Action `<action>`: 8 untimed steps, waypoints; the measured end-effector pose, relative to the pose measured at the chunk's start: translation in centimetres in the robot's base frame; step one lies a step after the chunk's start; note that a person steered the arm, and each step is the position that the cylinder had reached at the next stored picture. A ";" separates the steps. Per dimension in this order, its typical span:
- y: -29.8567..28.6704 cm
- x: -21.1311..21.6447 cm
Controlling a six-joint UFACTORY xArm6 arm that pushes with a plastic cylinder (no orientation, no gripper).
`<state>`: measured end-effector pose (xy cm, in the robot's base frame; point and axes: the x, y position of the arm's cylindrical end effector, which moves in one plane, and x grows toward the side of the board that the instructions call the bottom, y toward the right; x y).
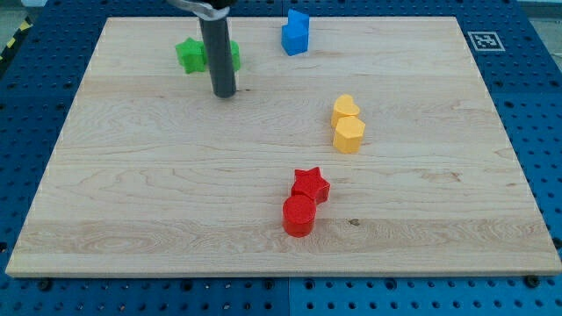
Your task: Move your arm closer to the blue triangle
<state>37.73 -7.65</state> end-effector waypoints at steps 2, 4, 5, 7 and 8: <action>3.1 0.9; 10.2 0.1; 13.3 -1.4; 13.8 -1.6; 13.8 -2.4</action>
<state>35.31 6.16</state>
